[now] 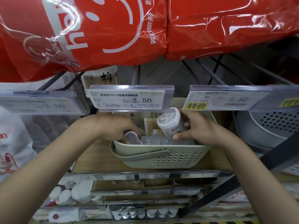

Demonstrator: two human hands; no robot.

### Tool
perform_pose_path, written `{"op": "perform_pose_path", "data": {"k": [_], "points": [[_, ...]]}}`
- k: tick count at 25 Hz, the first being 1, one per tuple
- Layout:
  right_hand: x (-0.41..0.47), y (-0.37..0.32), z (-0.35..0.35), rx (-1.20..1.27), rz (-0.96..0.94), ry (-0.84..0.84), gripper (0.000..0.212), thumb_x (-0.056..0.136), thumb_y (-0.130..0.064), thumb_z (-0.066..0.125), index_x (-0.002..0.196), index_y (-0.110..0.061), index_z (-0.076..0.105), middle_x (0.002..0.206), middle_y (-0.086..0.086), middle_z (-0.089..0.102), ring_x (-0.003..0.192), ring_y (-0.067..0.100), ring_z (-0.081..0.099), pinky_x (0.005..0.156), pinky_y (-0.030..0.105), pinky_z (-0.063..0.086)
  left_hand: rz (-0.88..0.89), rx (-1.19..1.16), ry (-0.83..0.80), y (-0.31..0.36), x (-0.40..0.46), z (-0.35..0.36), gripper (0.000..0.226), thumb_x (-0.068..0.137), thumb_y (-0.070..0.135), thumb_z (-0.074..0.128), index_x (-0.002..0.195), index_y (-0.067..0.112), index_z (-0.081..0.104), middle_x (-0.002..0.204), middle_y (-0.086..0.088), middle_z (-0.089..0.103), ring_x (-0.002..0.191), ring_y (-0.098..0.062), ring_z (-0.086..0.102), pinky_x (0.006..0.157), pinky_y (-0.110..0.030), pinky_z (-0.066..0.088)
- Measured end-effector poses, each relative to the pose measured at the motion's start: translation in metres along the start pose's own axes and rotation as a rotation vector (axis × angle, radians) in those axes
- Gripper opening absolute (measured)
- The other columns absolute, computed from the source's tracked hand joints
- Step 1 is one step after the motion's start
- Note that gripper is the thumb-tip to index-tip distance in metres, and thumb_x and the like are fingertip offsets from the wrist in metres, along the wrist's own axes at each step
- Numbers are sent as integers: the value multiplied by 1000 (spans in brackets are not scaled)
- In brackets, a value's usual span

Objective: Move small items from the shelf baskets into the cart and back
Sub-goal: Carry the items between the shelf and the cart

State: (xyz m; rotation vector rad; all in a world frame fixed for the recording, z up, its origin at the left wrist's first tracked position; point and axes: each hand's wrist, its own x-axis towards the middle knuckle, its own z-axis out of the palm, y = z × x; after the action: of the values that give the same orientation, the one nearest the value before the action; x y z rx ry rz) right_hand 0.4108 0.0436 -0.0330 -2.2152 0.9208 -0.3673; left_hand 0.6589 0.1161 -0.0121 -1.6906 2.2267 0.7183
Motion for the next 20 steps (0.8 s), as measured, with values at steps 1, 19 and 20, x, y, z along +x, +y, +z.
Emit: {"op": "perform_pose_path", "data": {"k": [1, 19, 20], "points": [[0, 0, 1, 7, -1, 13, 69, 67, -19, 85, 126, -25, 51, 112, -21, 56, 103, -3, 53, 83, 10, 41, 2, -19, 13, 0, 0, 0, 42, 89, 20, 64, 128, 32, 56, 109, 25, 51, 104, 1, 48, 86, -15, 36], [-2, -2, 2, -44, 19, 130, 66, 61, -23, 88, 119, -23, 56, 104, -22, 58, 94, -10, 52, 75, 6, 37, 109, -191, -13, -8, 4, -3, 41, 76, 16, 75, 112, 31, 62, 107, 14, 65, 98, -3, 60, 87, -25, 52], [-3, -2, 2, -42, 12, 138, 63, 61, -21, 88, 116, -25, 58, 102, -23, 58, 94, -10, 52, 75, 5, 38, 113, -210, 22, -9, 2, -2, 41, 76, 19, 75, 112, 32, 62, 106, 14, 65, 95, -1, 60, 84, -23, 52]]}}
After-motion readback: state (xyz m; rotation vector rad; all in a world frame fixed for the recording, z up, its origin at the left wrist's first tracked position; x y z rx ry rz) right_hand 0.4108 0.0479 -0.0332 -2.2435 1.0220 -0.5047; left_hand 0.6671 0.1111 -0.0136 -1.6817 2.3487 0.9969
